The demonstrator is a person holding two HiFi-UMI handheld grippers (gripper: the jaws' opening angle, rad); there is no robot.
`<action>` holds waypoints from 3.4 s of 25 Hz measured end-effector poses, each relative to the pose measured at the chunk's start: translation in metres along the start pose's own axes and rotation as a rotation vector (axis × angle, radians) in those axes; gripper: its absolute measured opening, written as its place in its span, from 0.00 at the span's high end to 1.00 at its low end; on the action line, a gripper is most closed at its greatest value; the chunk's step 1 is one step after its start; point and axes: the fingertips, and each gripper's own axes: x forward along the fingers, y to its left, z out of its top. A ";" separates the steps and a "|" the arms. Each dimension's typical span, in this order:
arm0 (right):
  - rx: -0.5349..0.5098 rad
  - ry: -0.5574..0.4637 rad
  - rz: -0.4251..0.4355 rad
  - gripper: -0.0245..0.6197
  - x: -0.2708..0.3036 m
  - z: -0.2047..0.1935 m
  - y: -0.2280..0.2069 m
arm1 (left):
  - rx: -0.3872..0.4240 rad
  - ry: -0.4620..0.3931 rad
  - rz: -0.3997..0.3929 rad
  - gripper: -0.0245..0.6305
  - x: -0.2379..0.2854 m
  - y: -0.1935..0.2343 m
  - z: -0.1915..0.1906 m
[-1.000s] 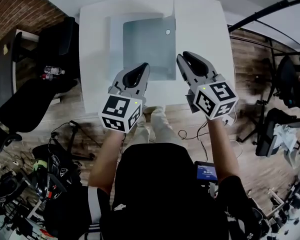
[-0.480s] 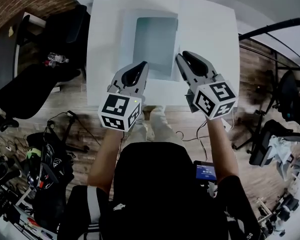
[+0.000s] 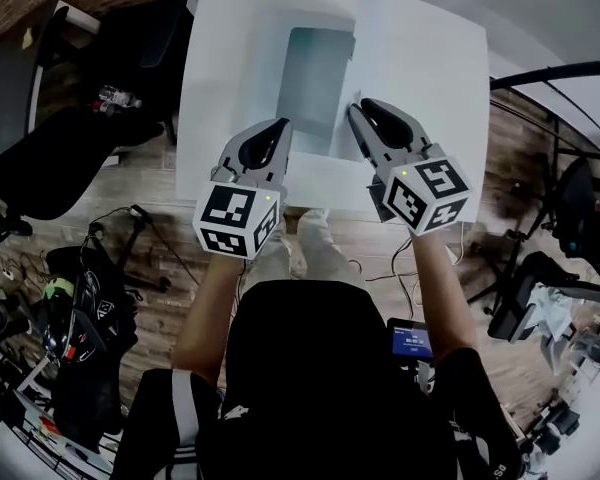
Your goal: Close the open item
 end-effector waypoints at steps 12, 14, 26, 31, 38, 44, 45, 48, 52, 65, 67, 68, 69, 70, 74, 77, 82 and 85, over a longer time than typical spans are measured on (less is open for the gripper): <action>-0.005 0.048 0.074 0.80 0.032 -0.012 0.017 | -0.041 0.006 0.070 0.95 -0.008 0.030 -0.014; -0.006 0.056 0.082 0.80 0.037 -0.015 0.019 | -0.047 0.009 0.077 0.95 -0.009 0.034 -0.017; -0.023 0.089 0.054 0.59 0.060 -0.024 0.012 | -0.075 0.016 0.102 0.95 -0.011 0.052 -0.025; 0.019 0.094 0.049 0.55 0.061 -0.028 0.007 | -0.077 0.021 0.108 0.95 -0.009 0.051 -0.027; 0.086 0.122 0.047 0.52 0.063 -0.040 0.000 | -0.081 0.028 0.109 0.95 -0.005 0.047 -0.032; 0.136 0.156 0.070 0.52 0.067 -0.049 -0.002 | -0.089 0.038 0.119 0.95 -0.006 0.050 -0.038; 0.139 0.160 0.074 0.52 0.068 -0.050 -0.001 | -0.090 0.040 0.120 0.95 -0.006 0.050 -0.039; 0.148 0.171 0.085 0.52 0.070 -0.053 0.001 | -0.093 0.044 0.125 0.95 -0.008 0.051 -0.042; 0.145 0.186 0.097 0.52 0.073 -0.057 0.004 | -0.096 0.043 0.127 0.95 -0.010 0.053 -0.044; 0.115 0.202 0.104 0.52 0.078 -0.063 0.010 | -0.118 0.067 0.175 0.95 -0.020 0.070 -0.063; 0.111 0.205 0.103 0.52 0.078 -0.064 0.010 | -0.136 0.076 0.184 0.95 -0.022 0.076 -0.068; 0.109 0.206 0.103 0.52 0.079 -0.065 0.010 | -0.144 0.079 0.187 0.95 -0.023 0.079 -0.071; 0.107 0.208 0.103 0.52 0.079 -0.065 0.010 | -0.148 0.081 0.187 0.95 -0.024 0.082 -0.073; 0.106 0.209 0.102 0.52 0.080 -0.066 0.010 | -0.151 0.083 0.186 0.95 -0.025 0.084 -0.075; 0.103 0.211 0.100 0.52 0.081 -0.067 0.011 | -0.155 0.106 0.177 0.94 -0.025 0.087 -0.084; 0.099 0.211 0.097 0.52 0.082 -0.069 0.011 | -0.163 0.133 0.163 0.93 -0.022 0.088 -0.095; 0.096 0.217 0.097 0.52 0.085 -0.073 0.011 | -0.184 0.165 0.131 0.85 -0.019 0.088 -0.111; 0.095 0.221 0.097 0.52 0.087 -0.075 0.011 | -0.192 0.174 0.111 0.80 -0.019 0.087 -0.118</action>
